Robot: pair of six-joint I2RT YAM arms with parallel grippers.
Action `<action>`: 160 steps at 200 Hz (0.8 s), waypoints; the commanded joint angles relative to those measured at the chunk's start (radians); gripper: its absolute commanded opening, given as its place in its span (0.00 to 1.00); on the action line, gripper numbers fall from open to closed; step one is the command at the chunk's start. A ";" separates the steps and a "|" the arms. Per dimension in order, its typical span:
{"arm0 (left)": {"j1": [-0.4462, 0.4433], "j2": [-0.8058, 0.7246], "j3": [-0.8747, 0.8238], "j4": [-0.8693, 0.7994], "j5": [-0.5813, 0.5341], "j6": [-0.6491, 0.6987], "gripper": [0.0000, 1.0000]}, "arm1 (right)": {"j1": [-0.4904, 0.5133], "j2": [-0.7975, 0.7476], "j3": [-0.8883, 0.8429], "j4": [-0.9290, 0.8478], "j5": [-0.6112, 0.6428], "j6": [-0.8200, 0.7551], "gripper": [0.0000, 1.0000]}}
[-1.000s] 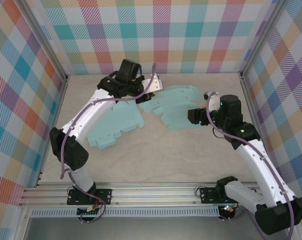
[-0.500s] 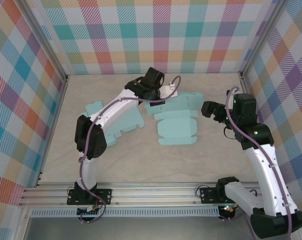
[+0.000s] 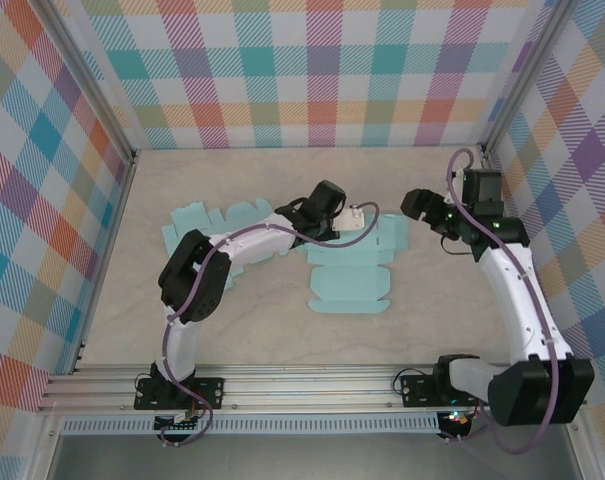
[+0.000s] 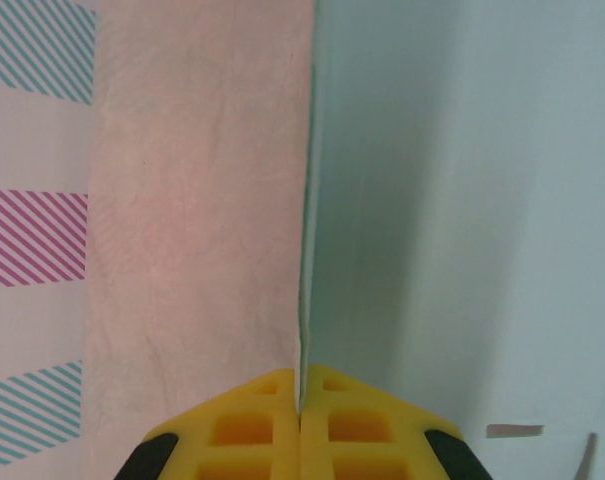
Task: Fold the paper box
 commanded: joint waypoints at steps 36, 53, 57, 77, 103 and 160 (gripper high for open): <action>-0.073 -0.098 -0.149 0.331 -0.146 0.009 0.00 | -0.003 0.119 -0.007 0.129 -0.146 0.088 0.72; -0.093 -0.095 -0.180 0.407 -0.185 0.039 0.00 | 0.000 0.152 -0.007 0.153 -0.172 0.100 0.70; -0.096 -0.092 -0.183 0.416 -0.191 0.045 0.00 | 0.000 0.165 0.000 0.150 -0.170 0.098 0.70; -0.105 -0.086 -0.188 0.439 -0.201 0.066 0.00 | 0.009 0.212 0.042 0.119 -0.145 0.073 0.69; -0.113 -0.076 -0.196 0.464 -0.206 0.092 0.00 | 0.013 0.278 0.101 0.085 -0.116 0.045 0.68; -0.121 -0.042 -0.188 0.481 -0.245 0.111 0.00 | 0.039 0.367 0.128 0.083 -0.128 0.050 0.63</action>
